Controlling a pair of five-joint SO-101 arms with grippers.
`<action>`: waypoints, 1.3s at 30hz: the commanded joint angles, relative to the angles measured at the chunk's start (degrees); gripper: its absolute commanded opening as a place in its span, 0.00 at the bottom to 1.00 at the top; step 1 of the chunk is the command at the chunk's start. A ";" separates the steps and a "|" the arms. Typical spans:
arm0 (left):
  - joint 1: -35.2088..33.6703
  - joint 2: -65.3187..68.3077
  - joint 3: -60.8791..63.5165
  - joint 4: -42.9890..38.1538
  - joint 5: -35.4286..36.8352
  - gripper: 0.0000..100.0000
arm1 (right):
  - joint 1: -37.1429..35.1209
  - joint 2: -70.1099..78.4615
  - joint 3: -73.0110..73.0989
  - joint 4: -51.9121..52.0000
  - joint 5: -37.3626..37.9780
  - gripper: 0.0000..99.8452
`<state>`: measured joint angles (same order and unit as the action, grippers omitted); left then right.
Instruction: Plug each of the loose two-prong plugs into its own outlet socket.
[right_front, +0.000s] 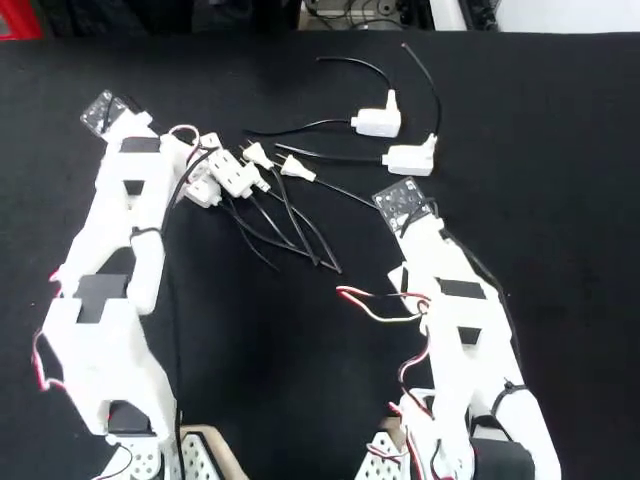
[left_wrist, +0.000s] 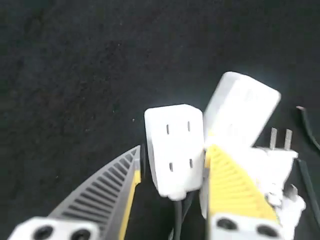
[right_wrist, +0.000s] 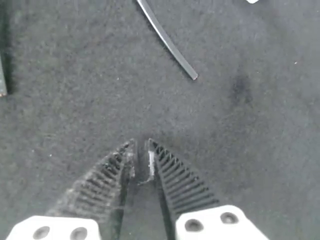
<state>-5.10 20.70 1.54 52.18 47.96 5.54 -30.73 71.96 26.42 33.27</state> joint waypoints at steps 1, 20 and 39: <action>-0.04 5.27 -7.69 -0.09 0.97 0.22 | 0.62 -1.10 -0.04 -0.97 0.44 0.03; 0.40 12.66 -34.42 39.03 -35.69 0.04 | 0.70 -1.10 0.40 -1.14 0.44 0.03; 2.86 12.13 -35.74 48.53 -97.93 0.14 | 0.62 -1.10 0.48 -1.14 0.44 0.03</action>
<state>-1.85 34.59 -31.78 99.82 -50.33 5.54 -30.73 72.31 26.42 33.27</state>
